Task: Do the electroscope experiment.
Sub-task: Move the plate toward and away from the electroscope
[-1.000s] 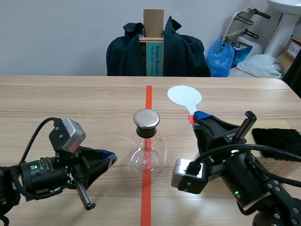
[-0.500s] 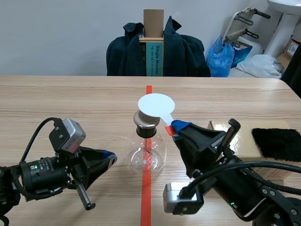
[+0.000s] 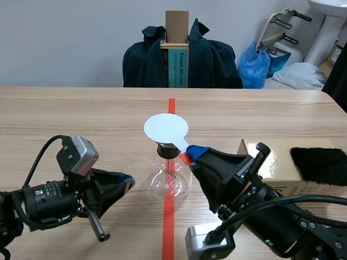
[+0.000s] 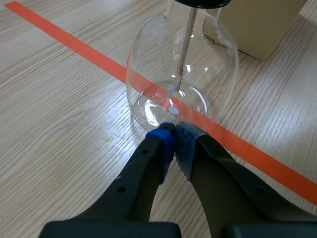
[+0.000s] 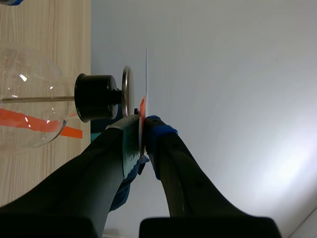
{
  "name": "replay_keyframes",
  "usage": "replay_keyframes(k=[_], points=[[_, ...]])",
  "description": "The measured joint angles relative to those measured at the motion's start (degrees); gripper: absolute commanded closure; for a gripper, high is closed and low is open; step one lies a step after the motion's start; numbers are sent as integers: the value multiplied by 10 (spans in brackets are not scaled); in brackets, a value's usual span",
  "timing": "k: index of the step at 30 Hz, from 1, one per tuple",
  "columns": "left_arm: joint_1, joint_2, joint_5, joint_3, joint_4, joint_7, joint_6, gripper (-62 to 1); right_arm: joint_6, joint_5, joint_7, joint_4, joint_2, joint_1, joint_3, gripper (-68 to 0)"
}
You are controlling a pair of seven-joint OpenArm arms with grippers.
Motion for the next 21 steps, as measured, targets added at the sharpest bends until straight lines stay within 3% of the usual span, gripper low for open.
replay_keyframes(k=[8,21], points=[[0,0,0,0,0,0,0,-27,0,0,-42,0,0,0,0,-8],[0,0,0,0,0,0,0,-27,0,0,-231,0,0,0,0,-8]])
